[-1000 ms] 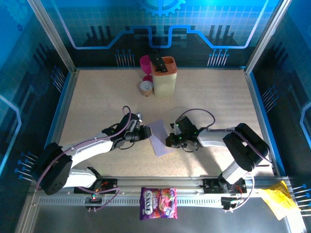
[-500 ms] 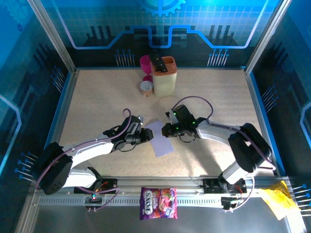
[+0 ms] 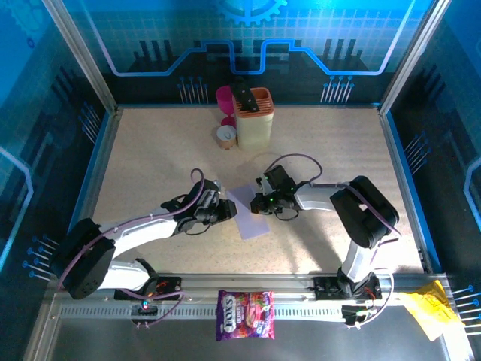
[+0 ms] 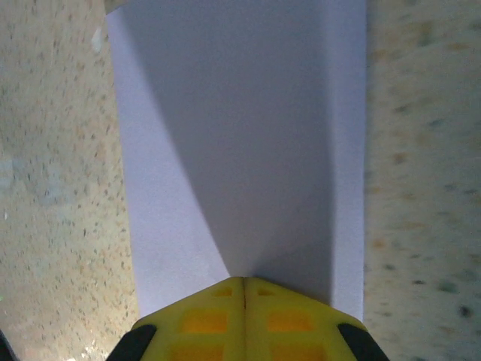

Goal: Fold a paper plane with a square sheet of paper (pick it up from the middle)
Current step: Third fold the triangle at the center of the table.

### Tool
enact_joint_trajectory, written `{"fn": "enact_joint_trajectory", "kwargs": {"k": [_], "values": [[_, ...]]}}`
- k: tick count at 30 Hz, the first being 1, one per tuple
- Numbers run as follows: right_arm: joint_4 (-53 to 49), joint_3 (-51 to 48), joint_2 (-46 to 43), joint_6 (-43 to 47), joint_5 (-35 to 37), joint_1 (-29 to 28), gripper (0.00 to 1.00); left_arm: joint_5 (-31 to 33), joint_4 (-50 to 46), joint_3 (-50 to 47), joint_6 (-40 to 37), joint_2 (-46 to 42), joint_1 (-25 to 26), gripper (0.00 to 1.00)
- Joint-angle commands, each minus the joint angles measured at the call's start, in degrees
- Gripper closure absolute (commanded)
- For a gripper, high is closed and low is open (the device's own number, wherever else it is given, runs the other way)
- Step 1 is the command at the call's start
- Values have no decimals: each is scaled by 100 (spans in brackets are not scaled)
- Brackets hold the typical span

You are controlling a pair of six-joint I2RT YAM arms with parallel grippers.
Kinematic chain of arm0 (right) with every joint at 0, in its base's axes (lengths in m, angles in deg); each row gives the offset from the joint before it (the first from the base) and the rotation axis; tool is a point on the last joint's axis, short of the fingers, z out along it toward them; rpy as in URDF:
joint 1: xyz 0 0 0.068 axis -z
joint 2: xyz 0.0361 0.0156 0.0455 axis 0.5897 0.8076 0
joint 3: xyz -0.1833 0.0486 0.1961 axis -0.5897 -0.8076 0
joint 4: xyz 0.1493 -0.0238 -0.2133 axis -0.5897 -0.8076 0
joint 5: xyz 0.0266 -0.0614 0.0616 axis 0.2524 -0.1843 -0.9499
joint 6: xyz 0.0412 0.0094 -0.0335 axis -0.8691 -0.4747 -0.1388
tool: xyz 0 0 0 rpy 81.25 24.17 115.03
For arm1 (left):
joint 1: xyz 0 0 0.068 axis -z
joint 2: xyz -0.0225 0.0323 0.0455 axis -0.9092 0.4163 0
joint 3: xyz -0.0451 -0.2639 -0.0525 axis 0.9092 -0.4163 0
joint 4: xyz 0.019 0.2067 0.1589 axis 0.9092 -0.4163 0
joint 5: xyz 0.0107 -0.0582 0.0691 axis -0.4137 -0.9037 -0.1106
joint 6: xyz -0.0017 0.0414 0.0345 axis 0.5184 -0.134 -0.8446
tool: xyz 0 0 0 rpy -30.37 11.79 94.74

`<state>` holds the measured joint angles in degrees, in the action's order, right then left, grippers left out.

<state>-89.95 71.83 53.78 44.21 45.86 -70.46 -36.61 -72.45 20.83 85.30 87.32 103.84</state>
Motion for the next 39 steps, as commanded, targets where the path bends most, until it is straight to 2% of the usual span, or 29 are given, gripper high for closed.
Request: {"fn": "enact_joint_trajectory", "kwargs": {"k": [1,5,8,12,18,26,39], "values": [[-165,-296,-154,-508,604,150,100,-56,-100,186,-75,102,32,63],[-141,-528,-413,-923,860,163,100,-74,-55,209,-77,173,32,62],[197,-675,-698,-1040,733,137,100,-141,-11,257,-64,272,32,63],[172,-523,-1042,-704,235,128,100,-294,68,290,7,390,32,63],[-201,-580,-1446,-289,194,132,100,-419,217,231,244,440,178,62],[107,-915,-1211,-104,14,206,100,-227,219,198,478,481,605,62],[567,-1397,-521,-123,5,462,100,-108,121,339,515,828,919,62]]}}
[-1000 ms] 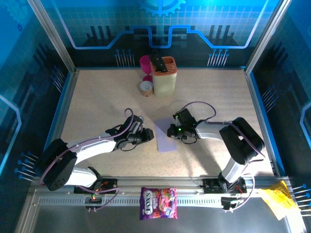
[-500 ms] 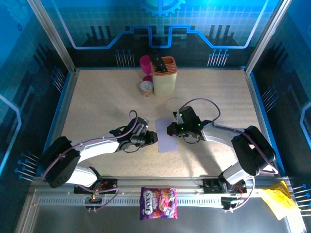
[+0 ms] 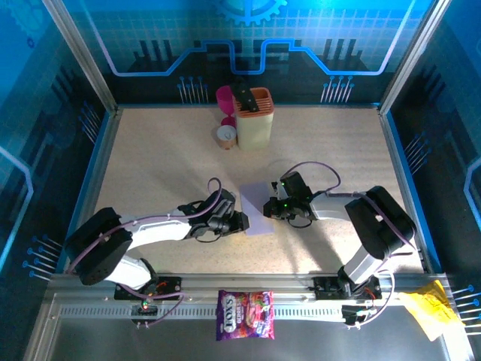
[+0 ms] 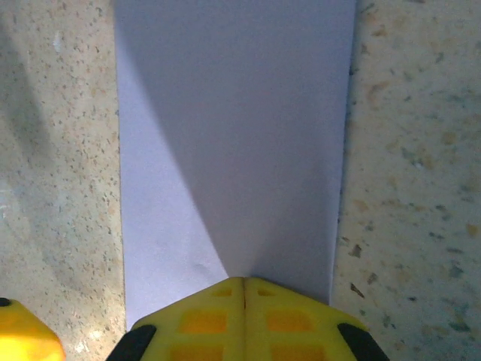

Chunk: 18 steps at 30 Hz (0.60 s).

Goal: Fold a paper plane with a square sheet of paper (pick it up from the middle)
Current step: Third fold the triangle at the center of the table.

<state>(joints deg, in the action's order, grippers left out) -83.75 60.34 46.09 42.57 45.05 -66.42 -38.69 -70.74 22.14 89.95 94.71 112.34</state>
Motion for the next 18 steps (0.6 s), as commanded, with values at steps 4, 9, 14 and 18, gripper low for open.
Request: {"fn": "enact_joint_trajectory", "kwargs": {"k": [4,9,14,18], "values": [[10,-322,285,9,73,67,100,150,-55,287,48,231,116,62],[113,-402,339,31,4,127,100,178,-27,445,46,498,164,63],[194,-471,360,40,-80,185,100,405,-219,584,81,633,235,63],[244,-532,352,47,-99,216,100,697,-389,500,118,474,270,63]]}}
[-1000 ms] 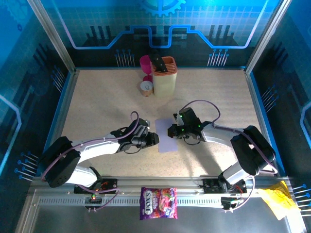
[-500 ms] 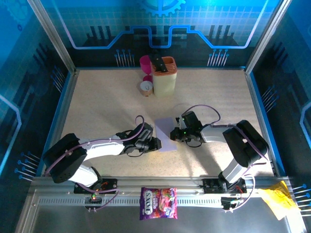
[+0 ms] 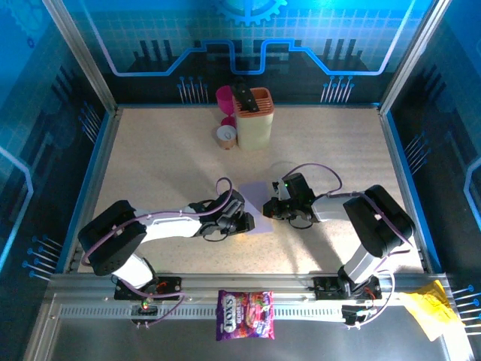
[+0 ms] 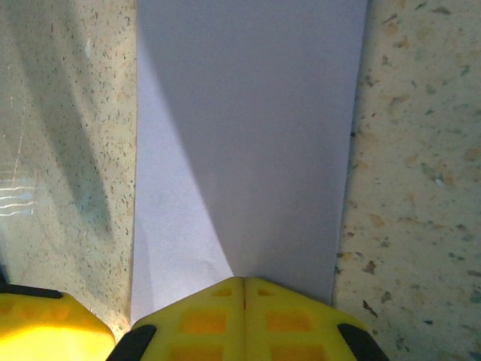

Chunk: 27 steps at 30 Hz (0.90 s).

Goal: Fold a paper plane with a square sheet of paper (pick it up from the middle)
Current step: Third fold the triangle at the center of the table.

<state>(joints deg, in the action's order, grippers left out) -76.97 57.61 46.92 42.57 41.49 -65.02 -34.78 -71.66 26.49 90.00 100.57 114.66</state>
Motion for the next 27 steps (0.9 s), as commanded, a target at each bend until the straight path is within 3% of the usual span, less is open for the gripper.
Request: {"fn": "enact_joint_trajectory", "kwargs": {"k": [1,18,27], "values": [[-421,-278,268,49,249,92,100,370,-332,63,112,-136,36,63],[-328,-322,338,57,146,146,100,437,-474,701,-238,560,32,63],[-310,-350,347,57,131,146,100,967,-799,526,-71,304,37,63]]}}
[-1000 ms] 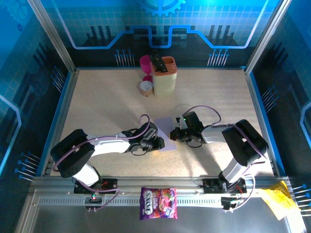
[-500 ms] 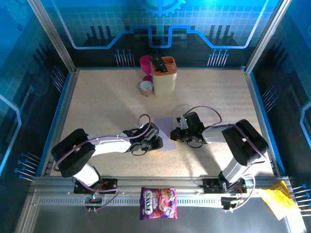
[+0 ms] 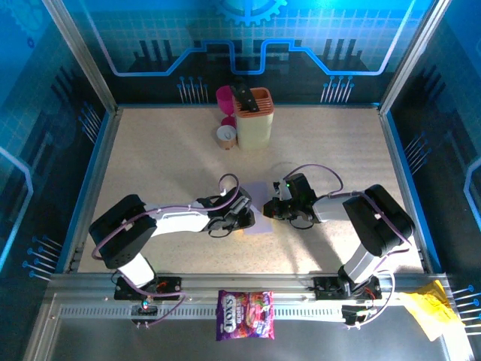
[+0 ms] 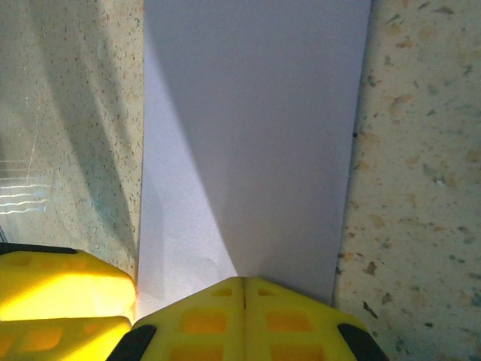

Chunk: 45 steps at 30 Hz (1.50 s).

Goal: Fold a paper plane with a square sheet of paper (pick it up from the middle)
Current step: Third fold the triangle at the center of the table.

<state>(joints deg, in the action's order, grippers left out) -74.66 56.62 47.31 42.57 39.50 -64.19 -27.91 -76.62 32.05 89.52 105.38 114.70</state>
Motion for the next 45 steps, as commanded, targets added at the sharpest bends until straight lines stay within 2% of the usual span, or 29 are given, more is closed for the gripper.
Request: {"fn": "enact_joint_trajectory", "kwargs": {"k": [1,17,31,45], "values": [[-542,-250,308,55,341,63,100,276,-296,-34,-23,-158,32,63],[-507,-287,333,53,290,97,100,-192,-99,427,-315,512,37,63],[-496,-294,391,57,256,116,100,-575,1076,6,-232,176,34,62],[-567,-285,395,57,270,116,100,-641,1401,-189,-407,138,-178,60]]}}
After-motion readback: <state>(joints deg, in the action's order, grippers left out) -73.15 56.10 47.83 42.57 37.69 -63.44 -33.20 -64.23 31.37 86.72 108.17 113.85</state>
